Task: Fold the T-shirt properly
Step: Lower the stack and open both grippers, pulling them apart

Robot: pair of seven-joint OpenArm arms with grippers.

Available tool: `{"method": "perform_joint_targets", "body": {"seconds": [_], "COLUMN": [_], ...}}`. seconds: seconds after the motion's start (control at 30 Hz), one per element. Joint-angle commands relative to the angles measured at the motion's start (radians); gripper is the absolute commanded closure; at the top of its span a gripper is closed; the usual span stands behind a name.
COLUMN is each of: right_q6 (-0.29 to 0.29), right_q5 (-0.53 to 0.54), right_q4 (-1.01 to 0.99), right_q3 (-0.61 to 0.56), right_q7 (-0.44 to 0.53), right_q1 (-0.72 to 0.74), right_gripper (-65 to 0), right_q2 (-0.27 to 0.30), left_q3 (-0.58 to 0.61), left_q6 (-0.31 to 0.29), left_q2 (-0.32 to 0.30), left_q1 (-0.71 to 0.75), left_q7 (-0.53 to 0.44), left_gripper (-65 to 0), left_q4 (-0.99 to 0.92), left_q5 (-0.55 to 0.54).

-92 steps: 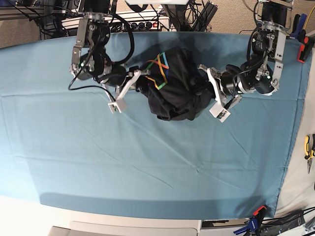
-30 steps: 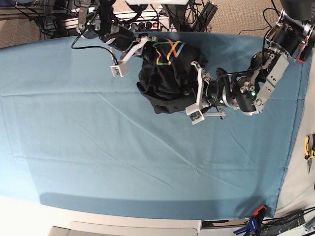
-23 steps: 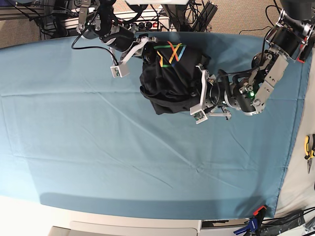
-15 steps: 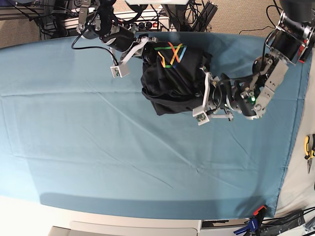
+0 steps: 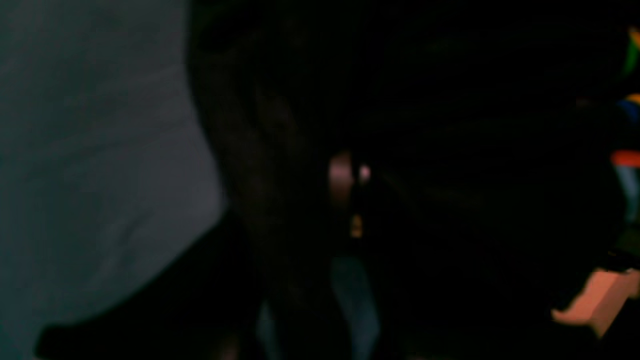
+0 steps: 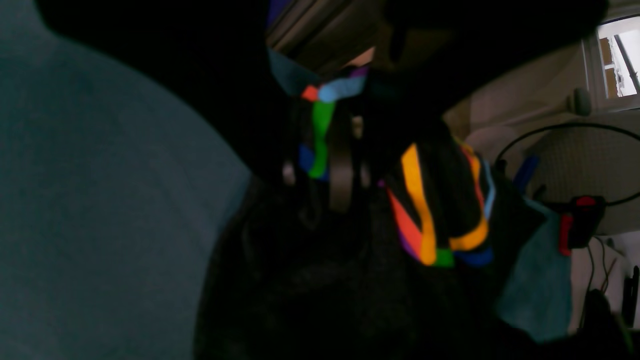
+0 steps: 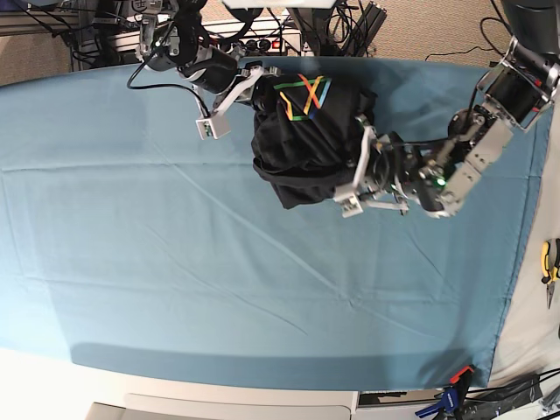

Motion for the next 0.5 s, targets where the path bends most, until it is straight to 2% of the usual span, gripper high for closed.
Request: {"method": "perform_joint_targets", "body": {"seconds": [0.0,0.2,0.47], "right_q6": [0.007,0.007,0.007], "right_q5": [0.009,0.009,0.008], "right_q4": [0.019,0.019,0.019], "right_q3": [-0.002,-0.002,-0.002], "right_q7": [-0.004,-0.007,-0.007], "right_q1": [-0.005,-0.005,-0.004], "right_gripper": [0.0,0.0,0.0], "right_q2": [-0.002,-0.002,-0.002], "left_q3": [0.017,0.135,0.143], "left_q6": [-0.017,-0.042,-0.045], "left_q2": [-0.011,-0.037,-0.051], "left_q1": [-0.024,-0.097,-0.183], "left_q7": [0.003,0.006,0.003], "left_gripper": [0.0,0.0,0.0], "left_q4": [0.008,0.008,0.008], "left_q5": [0.0,0.026,0.026]}}
